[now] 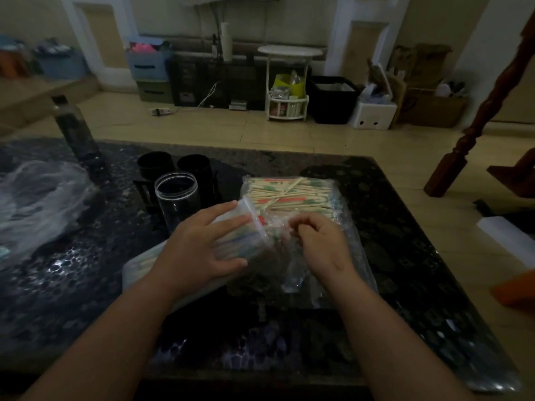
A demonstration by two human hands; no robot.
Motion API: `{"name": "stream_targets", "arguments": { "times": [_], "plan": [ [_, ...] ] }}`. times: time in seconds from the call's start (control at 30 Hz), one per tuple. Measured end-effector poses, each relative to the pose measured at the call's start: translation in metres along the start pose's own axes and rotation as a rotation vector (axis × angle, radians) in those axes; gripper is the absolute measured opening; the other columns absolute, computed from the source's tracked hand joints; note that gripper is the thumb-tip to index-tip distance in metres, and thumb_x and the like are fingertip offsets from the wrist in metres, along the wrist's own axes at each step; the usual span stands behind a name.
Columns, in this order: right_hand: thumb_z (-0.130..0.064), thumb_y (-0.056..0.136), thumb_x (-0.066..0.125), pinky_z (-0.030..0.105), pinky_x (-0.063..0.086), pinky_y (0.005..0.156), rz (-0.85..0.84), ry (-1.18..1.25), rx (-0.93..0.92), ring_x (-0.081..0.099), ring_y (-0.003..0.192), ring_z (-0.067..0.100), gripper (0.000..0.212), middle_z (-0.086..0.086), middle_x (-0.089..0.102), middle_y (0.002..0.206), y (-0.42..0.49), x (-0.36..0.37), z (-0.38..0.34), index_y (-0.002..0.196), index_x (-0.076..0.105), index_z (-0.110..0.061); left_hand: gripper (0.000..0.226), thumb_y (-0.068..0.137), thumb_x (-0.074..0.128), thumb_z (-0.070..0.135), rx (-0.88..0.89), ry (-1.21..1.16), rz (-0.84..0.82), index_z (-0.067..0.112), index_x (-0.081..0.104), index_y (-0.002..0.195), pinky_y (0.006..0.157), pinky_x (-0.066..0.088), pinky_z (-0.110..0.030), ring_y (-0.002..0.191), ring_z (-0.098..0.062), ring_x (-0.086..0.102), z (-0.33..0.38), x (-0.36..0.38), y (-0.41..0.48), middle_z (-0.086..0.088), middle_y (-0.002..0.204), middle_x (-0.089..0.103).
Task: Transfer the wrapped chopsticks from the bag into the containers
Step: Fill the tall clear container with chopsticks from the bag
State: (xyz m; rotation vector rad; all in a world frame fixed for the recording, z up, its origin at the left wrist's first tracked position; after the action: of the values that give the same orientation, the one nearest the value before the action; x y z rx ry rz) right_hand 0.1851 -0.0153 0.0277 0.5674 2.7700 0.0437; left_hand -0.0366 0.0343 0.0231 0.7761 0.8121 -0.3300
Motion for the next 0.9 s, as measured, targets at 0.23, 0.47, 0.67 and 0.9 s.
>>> {"name": "stream_targets", "arguments": {
  "times": [0.23, 0.47, 0.67, 0.9],
  "plan": [
    [-0.013, 0.079, 0.061, 0.029, 0.050, 0.068, -0.259, -0.677, 0.136, 0.066, 0.085, 0.028, 0.010, 0.010, 0.071, 0.084, 0.005, -0.016, 0.028, 0.073, 0.068, -0.014, 0.070, 0.065, 0.066, 0.061, -0.018, 0.006, 0.026, 0.042, 0.050, 0.131, 0.103, 0.022, -0.007, 0.124, 0.004, 0.040, -0.001, -0.005, 0.003, 0.016, 0.142, 0.043],
    [-0.054, 0.072, 0.065, 0.035, 0.048, 0.098, -0.478, -0.937, 0.386, 0.060, 0.116, 0.027, 0.063, 0.006, 0.062, 0.130, -0.005, 0.006, 0.062, 0.128, 0.061, -0.025, 0.072, 0.065, 0.065, 0.061, -0.029, 0.012, 0.034, 0.038, 0.054, 0.132, 0.104, 0.029, -0.017, 0.125, 0.001, 0.041, 0.000, -0.006, 0.002, 0.016, 0.142, 0.043],
    [-0.051, 0.099, 0.044, 0.028, 0.045, 0.080, -0.239, -0.429, 0.288, 0.066, 0.101, 0.026, 0.051, 0.013, 0.072, 0.104, -0.005, 0.021, 0.066, 0.102, 0.074, -0.010, 0.072, 0.064, 0.066, 0.061, -0.041, -0.022, 0.059, 0.038, 0.055, 0.131, 0.105, 0.034, -0.030, 0.127, -0.008, 0.045, -0.002, -0.007, 0.005, 0.018, 0.142, 0.042],
    [-0.044, 0.085, 0.049, 0.041, 0.048, 0.095, -0.250, -0.801, -0.013, 0.055, 0.115, 0.026, 0.043, 0.003, 0.057, 0.125, 0.026, 0.040, 0.089, 0.121, 0.059, -0.023, 0.070, 0.064, 0.067, 0.061, -0.055, -0.034, 0.078, 0.046, 0.050, 0.130, 0.105, 0.034, -0.028, 0.128, -0.004, 0.042, -0.004, -0.007, 0.006, 0.023, 0.143, 0.040]
  ]
}}
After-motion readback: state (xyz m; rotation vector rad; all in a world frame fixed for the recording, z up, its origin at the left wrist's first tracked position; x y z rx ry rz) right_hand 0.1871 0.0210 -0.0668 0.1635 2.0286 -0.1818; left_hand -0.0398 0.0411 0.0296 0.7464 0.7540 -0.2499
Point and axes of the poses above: each hand's wrist, its own y-axis towards the middle knuckle, its own x-axis out of the palm, z = x × y, the point moved 1 cm from there along y, towards the middle knuckle
